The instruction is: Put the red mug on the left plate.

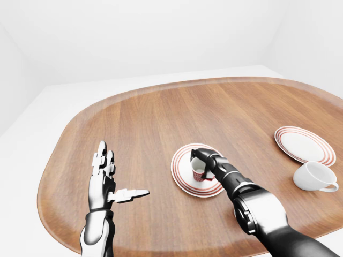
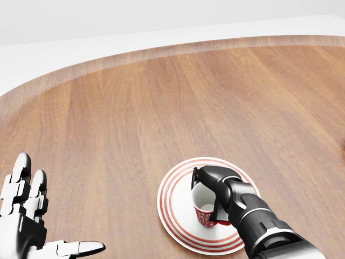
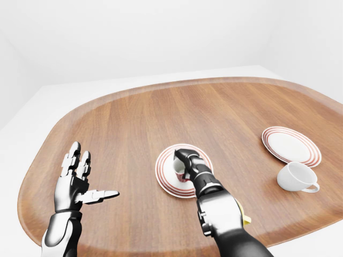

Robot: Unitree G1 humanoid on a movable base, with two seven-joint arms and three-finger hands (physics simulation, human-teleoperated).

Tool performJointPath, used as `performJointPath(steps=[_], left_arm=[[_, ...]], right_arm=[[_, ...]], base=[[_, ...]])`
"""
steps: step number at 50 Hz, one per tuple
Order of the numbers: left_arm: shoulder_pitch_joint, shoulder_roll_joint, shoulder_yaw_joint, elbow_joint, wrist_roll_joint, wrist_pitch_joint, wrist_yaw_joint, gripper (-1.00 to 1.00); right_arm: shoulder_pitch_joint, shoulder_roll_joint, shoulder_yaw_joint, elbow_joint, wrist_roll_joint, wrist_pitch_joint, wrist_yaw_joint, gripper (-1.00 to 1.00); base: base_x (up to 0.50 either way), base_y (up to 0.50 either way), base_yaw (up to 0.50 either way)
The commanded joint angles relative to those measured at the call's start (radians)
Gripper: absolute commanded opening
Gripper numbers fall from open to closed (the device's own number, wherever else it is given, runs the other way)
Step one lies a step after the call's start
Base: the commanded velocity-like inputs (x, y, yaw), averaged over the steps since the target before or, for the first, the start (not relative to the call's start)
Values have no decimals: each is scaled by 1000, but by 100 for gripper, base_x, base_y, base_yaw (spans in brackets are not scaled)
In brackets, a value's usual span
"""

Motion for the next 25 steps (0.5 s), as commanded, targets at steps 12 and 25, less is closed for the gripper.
performJointPath(steps=[12,25], left_arm=[[2,0,-3,0,3,-2,1,100],[6,-1,-3,-5,4,-3,0,100]], right_arm=[[-7,-3,-3,-3,82,27,-70,100],[-4,-6,2,-3,74,36,-64,100]], base=[[0,0,0],[0,0,0]])
